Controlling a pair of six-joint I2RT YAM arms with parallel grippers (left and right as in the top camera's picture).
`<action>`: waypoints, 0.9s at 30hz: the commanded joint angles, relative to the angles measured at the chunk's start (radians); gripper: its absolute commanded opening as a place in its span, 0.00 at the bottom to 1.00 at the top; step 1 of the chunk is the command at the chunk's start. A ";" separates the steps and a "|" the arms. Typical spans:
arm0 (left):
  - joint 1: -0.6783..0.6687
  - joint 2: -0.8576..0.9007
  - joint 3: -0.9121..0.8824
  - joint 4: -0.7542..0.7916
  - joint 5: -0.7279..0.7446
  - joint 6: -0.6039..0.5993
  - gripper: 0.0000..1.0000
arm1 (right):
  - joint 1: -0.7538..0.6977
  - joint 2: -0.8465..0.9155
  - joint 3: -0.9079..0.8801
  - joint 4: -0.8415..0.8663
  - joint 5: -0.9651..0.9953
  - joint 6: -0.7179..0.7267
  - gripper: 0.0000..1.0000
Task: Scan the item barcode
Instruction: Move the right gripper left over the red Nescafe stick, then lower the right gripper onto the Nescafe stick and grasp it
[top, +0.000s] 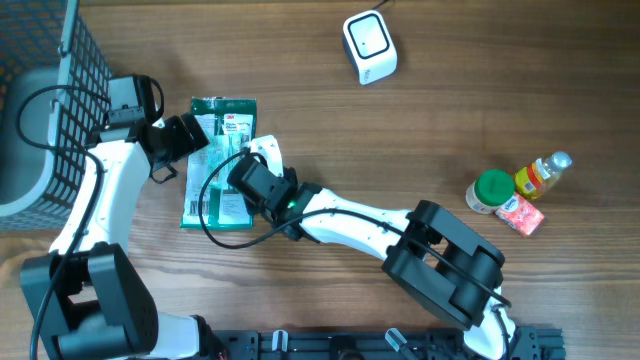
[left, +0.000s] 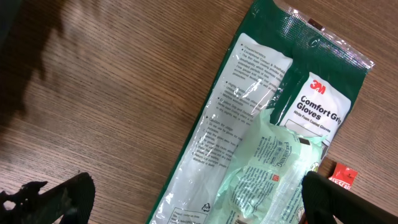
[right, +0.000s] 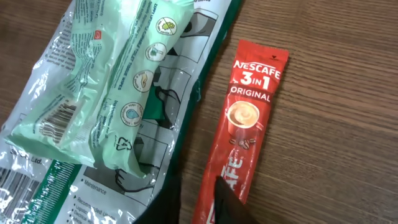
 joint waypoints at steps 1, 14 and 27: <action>0.004 -0.020 0.009 0.003 0.008 -0.005 1.00 | -0.003 0.017 -0.002 -0.005 0.020 -0.001 0.21; 0.004 -0.020 0.009 0.003 0.008 -0.005 1.00 | -0.031 0.078 -0.001 -0.060 0.050 0.023 0.09; 0.004 -0.020 0.009 0.003 0.008 -0.005 1.00 | -0.259 -0.063 0.011 -0.465 -0.101 -0.157 0.09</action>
